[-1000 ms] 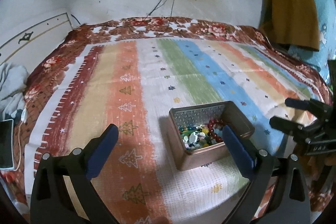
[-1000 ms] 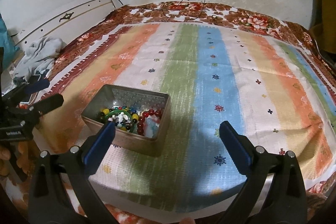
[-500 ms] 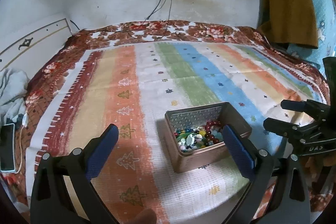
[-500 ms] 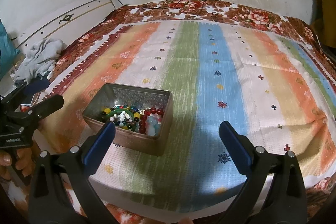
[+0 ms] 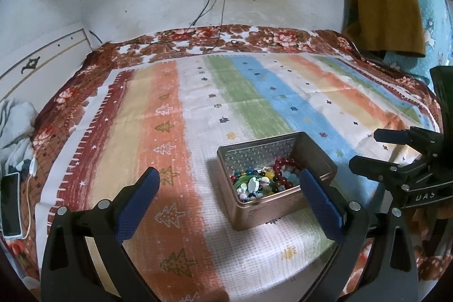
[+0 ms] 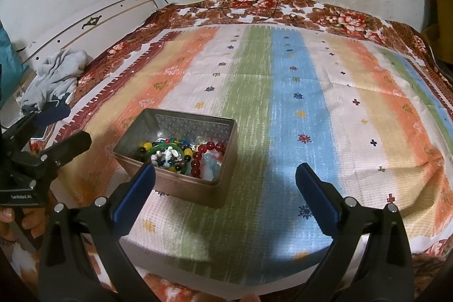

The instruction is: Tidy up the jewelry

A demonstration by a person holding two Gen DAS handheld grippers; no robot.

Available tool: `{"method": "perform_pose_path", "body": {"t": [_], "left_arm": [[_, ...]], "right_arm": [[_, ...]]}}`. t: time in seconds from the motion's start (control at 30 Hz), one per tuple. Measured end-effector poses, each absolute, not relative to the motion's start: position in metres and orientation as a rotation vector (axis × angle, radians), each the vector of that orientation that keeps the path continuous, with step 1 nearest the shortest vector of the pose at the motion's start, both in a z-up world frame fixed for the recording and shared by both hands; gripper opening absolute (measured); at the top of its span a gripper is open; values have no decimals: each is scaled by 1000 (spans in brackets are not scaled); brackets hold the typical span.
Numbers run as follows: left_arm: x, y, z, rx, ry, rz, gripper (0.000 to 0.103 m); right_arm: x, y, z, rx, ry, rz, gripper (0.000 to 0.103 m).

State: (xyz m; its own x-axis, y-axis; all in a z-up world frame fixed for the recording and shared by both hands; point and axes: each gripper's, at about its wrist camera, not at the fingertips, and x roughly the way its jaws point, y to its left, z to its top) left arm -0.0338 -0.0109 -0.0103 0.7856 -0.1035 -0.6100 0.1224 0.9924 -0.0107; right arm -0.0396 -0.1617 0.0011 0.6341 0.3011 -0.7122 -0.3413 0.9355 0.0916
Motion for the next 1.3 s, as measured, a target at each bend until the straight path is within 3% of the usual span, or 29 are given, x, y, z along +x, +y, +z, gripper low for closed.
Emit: {"method": "perform_pose_path", "body": {"t": [1.3], "left_arm": [[-33,-7,-11,24,660,-131,97]], "right_arm": [[-42,-150,-9,-83,830,404,98]]}}
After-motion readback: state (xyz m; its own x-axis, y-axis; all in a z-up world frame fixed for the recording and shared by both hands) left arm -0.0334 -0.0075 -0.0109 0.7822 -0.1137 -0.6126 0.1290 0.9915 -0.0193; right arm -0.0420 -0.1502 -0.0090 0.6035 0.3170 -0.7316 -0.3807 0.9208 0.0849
